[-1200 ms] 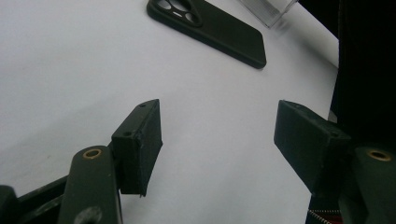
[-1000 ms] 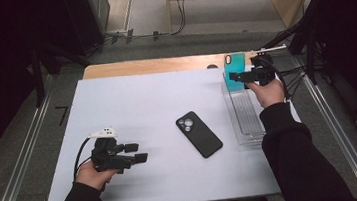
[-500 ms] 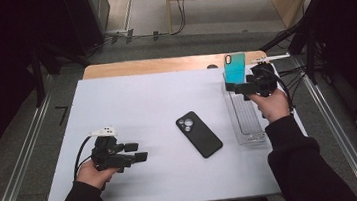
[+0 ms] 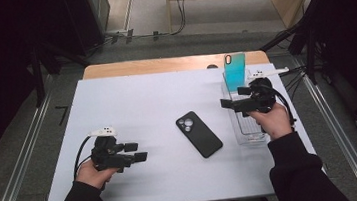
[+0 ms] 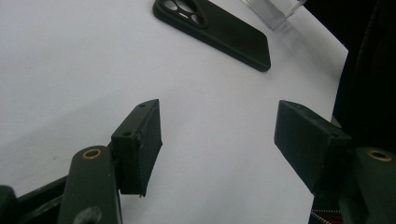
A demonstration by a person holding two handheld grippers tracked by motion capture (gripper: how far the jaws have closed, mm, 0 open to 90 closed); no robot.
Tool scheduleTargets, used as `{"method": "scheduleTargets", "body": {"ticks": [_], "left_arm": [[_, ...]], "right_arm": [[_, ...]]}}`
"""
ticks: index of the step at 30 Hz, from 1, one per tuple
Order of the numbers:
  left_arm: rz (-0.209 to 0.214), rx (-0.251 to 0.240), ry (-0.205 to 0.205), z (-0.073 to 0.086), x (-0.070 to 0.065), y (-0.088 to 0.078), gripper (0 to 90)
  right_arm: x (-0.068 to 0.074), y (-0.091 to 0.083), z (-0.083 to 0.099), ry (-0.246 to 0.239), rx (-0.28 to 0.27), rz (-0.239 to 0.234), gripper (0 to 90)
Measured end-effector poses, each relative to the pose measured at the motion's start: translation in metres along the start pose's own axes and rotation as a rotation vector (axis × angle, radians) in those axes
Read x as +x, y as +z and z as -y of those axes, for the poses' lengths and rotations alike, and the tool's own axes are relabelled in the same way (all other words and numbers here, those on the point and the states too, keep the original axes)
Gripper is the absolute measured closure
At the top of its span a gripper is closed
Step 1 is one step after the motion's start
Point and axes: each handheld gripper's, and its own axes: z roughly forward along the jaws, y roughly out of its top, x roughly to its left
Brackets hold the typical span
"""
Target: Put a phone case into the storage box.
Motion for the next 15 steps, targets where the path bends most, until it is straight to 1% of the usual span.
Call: {"method": "scheduleTargets", "body": {"ticks": [2, 7, 11, 14, 15], "left_arm": [[0.000, 0.003, 0.003, 0.000, 0.000, 0.000, 32.7], [0.000, 0.008, 0.008, 0.000, 0.000, 0.000, 32.7], [0.003, 0.006, 0.009, 0.000, 0.000, -0.001, 32.7], [0.006, 0.005, 0.008, 0.001, 0.000, -0.001, 32.7], [0.005, 0.003, 0.009, 0.001, 0.000, -0.001, 32.7]], "right_arm": [[0.004, 0.000, 0.003, -0.006, -0.001, -0.001, 4.0], [0.013, 0.003, 0.010, -0.025, 0.023, -0.040, 4.0], [0.019, 0.004, 0.014, -0.034, 0.024, -0.056, 4.0], [0.024, 0.003, 0.019, -0.044, 0.025, -0.063, 4.1], [0.026, 0.003, 0.020, -0.047, 0.029, -0.055, 4.1]]}}
